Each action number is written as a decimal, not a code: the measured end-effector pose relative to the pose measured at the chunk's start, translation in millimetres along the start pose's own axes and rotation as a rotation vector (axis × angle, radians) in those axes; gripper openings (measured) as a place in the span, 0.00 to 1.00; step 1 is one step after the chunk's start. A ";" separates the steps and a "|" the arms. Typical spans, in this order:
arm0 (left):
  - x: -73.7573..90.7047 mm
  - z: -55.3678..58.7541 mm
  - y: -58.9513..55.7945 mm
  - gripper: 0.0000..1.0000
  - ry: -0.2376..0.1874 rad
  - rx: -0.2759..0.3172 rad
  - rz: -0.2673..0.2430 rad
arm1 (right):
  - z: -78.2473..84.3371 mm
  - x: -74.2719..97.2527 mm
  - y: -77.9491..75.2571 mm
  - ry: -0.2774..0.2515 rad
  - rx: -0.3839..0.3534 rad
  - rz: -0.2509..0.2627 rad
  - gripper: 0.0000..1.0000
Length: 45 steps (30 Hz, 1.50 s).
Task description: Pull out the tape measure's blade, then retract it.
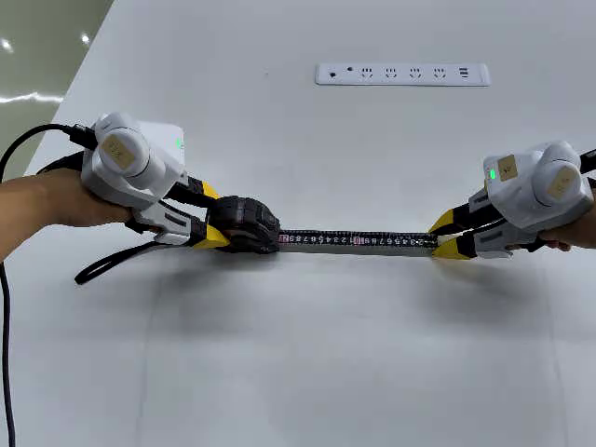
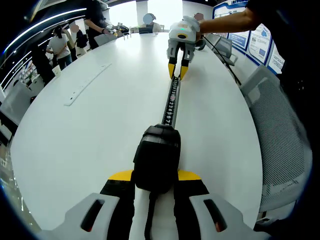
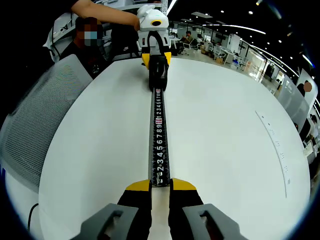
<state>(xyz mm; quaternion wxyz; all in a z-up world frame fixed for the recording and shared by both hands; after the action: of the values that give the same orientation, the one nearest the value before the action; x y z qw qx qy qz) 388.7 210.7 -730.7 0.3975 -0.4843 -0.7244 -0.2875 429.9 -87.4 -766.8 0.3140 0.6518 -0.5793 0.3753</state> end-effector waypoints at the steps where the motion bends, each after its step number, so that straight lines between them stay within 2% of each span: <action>1: 0.0 -0.1 0.0 0.24 0.000 0.000 0.000 | 1.2 0.8 0.1 0.002 -0.002 0.000 0.08; 15: 0.7 0.0 -0.3 0.24 0.010 -0.007 0.004 | 16.5 10.5 -0.7 0.043 -0.017 0.019 0.08; 33: -1.2 -4.1 0.2 0.25 0.036 -0.018 -0.010 | 14.5 8.8 1.1 0.088 -0.009 0.028 0.10; 45: -1.4 -4.2 0.4 0.26 0.045 -0.014 -0.012 | 14.2 7.1 1.4 0.086 -0.008 0.027 0.12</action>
<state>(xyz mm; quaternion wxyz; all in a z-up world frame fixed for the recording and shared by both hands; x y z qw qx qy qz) 390.7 206.8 -729.6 0.4085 -0.4764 -0.7161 -0.3056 430.6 -103.2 -768.2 0.3360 0.6260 -0.5754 0.4050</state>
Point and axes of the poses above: the centre of the closed fingertips' face, and the gripper's own axes: x roughly backward along the fingers, y roughly to its left, z roughly out of its underside, the point moved 4 cm from there along x, roughly backward along the fingers, and after that the axes turned 5 degrees about y, right-handed, at the moved point
